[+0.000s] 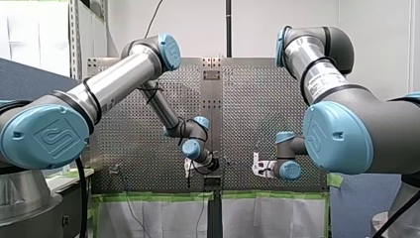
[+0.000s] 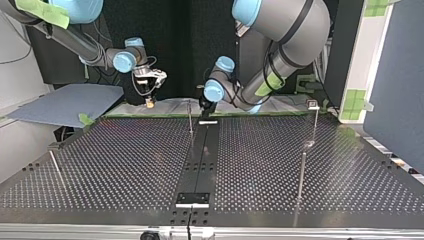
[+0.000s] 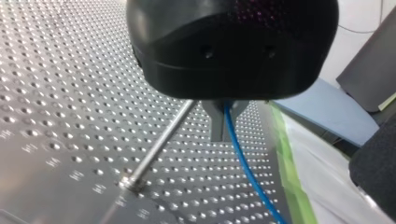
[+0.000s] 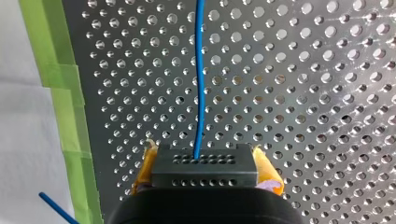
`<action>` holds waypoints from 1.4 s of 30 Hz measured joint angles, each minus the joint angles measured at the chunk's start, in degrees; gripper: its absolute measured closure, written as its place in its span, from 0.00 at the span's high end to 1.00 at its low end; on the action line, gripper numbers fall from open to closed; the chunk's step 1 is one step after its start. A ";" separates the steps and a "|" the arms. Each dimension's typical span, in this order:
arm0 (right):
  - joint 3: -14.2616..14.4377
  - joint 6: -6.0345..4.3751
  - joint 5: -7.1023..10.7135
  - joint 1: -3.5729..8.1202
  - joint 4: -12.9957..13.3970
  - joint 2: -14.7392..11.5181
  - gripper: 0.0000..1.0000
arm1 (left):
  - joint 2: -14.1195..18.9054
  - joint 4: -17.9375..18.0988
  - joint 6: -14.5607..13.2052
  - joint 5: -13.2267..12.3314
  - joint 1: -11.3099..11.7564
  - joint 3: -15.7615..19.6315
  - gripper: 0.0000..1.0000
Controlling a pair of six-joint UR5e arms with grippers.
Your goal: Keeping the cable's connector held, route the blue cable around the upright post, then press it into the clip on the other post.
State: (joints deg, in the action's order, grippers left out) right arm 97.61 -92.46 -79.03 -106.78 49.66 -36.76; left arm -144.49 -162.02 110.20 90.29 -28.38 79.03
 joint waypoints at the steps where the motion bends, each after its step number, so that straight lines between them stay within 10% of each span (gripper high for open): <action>1: -0.16 -0.02 0.04 0.03 0.06 0.13 0.00 | -0.34 0.10 0.18 -0.23 0.10 -0.01 0.00; 42: -7.29 -1.29 1.10 2.18 2.31 3.49 0.00 | -5.96 2.64 8.80 -4.62 3.20 -8.72 0.00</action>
State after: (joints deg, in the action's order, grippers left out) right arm 90.32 -93.75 -77.94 -104.59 51.97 -33.27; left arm -150.45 -159.38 119.00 85.66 -25.18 70.31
